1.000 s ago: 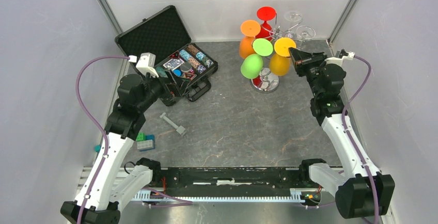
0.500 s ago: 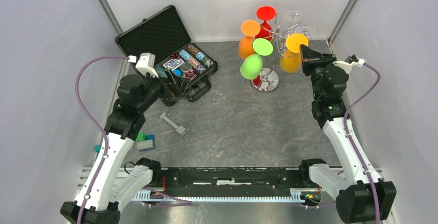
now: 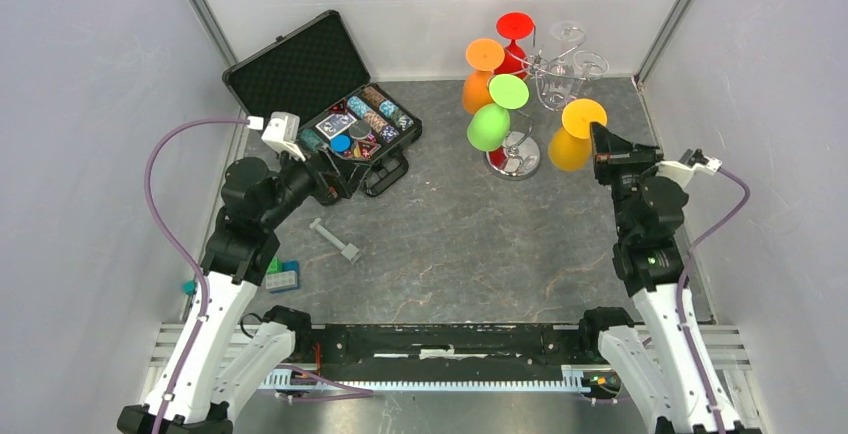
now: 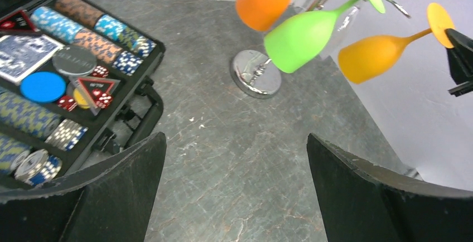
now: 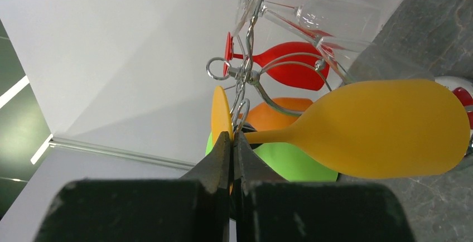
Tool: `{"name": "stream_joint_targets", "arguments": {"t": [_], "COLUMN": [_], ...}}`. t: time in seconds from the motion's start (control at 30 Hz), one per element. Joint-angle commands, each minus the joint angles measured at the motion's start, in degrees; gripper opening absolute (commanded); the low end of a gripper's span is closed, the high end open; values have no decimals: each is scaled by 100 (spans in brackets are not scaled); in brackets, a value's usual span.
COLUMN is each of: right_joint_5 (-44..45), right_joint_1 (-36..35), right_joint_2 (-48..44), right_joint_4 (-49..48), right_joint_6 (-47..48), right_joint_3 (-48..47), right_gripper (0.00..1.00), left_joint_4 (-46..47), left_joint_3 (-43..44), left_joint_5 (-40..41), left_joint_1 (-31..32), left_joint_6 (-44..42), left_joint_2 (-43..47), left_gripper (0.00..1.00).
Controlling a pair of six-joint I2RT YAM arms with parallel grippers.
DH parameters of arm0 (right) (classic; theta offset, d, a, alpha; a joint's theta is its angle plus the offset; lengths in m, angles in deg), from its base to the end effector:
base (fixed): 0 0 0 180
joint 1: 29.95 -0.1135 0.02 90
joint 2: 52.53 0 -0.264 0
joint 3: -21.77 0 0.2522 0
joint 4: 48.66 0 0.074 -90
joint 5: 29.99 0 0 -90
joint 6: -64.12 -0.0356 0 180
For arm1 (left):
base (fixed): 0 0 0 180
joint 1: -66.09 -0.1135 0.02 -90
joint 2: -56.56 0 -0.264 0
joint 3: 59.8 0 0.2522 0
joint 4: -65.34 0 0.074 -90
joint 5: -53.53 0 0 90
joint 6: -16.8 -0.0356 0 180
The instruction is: Take the wine glass off the wine glass rack
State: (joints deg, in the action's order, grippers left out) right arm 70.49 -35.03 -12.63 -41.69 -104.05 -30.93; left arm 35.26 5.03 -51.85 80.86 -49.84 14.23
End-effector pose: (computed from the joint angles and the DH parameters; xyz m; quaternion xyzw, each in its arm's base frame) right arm 0.1717 0.0088 0.3498 0.4519 0.4958 0.4452 0.5931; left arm 0.1573 -0.0512 0.3735 0.0321 0.7500 -0.3084 0.5842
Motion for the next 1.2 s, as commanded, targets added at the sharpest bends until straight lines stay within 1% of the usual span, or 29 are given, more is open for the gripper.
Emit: {"name": "stream_joint_targets", "arguments": {"t": [0.0,0.13,0.2,0.27,0.3,0.37,0.43,0.5,0.6,0.67,0.77,0.9,0.97,1.03,1.17], "right_joint_5": [-272,-893,-1309,-1743,-1951,-2439,-2748,-2954,-3415,-3751,-4063,-4295,-4468,-4637,-4724], "right_joint_1": [17,12,16,16,19,17,16,16,16,21,16,19,17,18,18], "right_joint_2": [-669,-1300,-1526,-1690,-1767,-1951,-2193,-2395,-2551,-2548,-2561,-2621,-2593,-2583,-2582], "right_joint_4": [790,1523,1803,2003,2039,2100,2087,2062,1750,1531,1449,1118,878,739,727], "right_joint_6": [70,40,-45,-114,-136,-252,-431,-611,-993,-1209,-1392,-1762,-1930,-2047,-2086], "right_joint_3": [65,237,318,400,461,690,956,1137,1401,1503,1502,1490,1503,1495,1496], "right_gripper": [0,0,0,0,0,0,0,0,0,0,0,0,0,0,0], "left_joint_4": [671,1252,1683,2094,2214,2285,2425,2641,3290,3667,4110,4967,5501,5646,5547], "left_joint_3": [-83,-183,-330,-427,-427,-335,-252,-233,-387,-392,-296,-229,-222,-100,332], "left_joint_5": [-1059,-2227,-2465,-2363,-2197,-1921,-1814,-1845,-2085,-2337,-2442,-2699,-3092,-3309,-3252], "left_joint_1": [18,91,333,828,1182,1804,2267,2586,2929,3067,3211,3260,3318,3420,3469], "left_joint_6": [-169,184,420,516,493,262,3,-229,-711,-1076,-1585,-1798,-1911,-2057,-2003], "left_joint_2": [72,-91,-218,-413,-556,-880,-1246,-1625,-2119,-2375,-2664,-3070,-3271,-3456,-3831], "left_gripper": [100,100,100,100,100,100,100,100,100,100,100,99,99,99,95]}}
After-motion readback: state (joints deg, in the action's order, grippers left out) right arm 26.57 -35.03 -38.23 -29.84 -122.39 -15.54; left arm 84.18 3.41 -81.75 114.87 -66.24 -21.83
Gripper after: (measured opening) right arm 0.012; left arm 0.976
